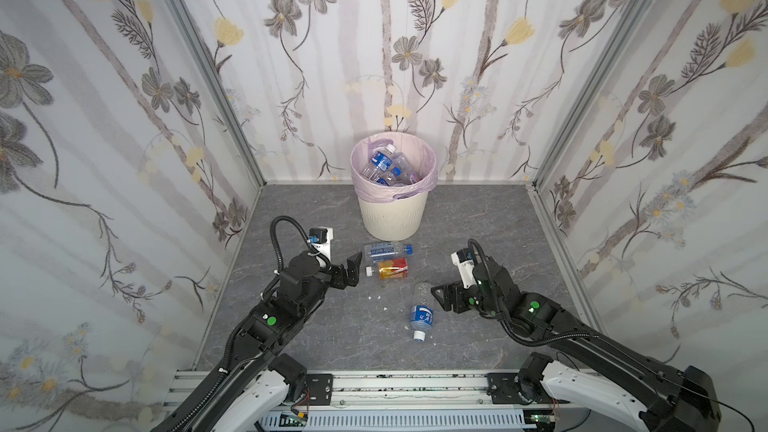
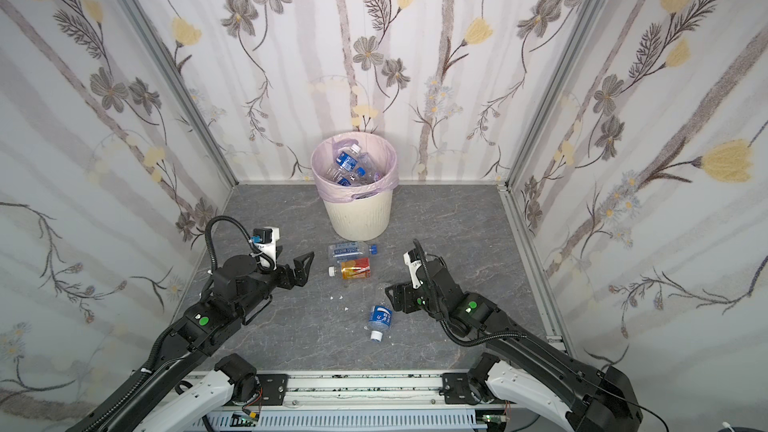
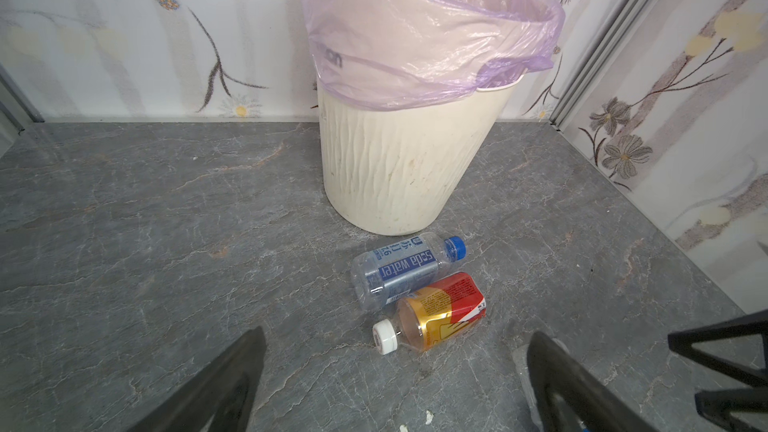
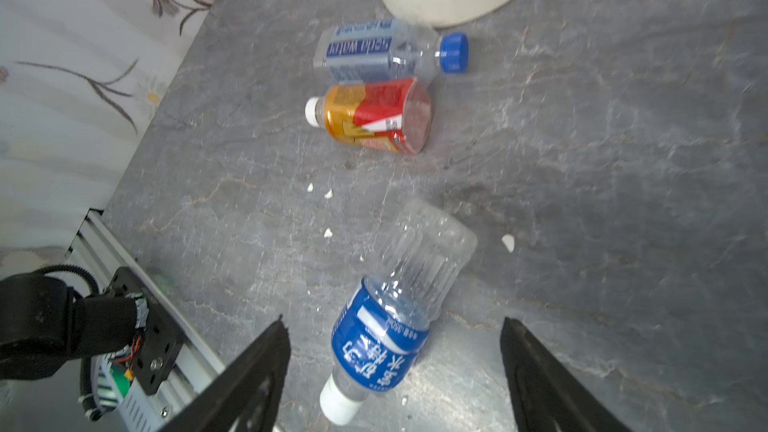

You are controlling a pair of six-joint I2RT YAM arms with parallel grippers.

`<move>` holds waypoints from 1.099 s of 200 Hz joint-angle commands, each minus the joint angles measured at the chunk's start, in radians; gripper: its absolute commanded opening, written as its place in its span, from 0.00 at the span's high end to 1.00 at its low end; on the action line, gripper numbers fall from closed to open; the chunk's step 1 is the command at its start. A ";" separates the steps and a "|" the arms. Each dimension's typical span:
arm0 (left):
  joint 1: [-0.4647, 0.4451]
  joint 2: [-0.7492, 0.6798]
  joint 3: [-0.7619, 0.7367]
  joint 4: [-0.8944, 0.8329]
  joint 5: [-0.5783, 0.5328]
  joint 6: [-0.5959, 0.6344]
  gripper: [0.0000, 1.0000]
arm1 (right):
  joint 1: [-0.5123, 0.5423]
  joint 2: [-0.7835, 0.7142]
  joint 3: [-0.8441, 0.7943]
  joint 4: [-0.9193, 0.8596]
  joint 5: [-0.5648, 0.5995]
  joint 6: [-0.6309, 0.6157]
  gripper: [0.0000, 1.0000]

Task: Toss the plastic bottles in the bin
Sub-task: 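Lower the right gripper onto the last blue-labelled bottle lying on the table, then grasp the blue-labelled bottle with the right gripper and lift it toward the bin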

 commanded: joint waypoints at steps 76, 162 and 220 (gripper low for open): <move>0.001 -0.046 -0.030 0.016 -0.017 -0.006 0.00 | 0.070 0.275 -0.046 0.240 0.020 0.164 0.20; 0.001 -0.070 -0.040 0.000 -0.008 -0.004 0.00 | 0.070 0.465 -0.029 0.289 0.086 0.128 0.36; 0.003 -0.065 -0.038 -0.003 -0.016 -0.004 0.00 | 0.070 0.317 -0.031 0.229 0.180 0.067 0.41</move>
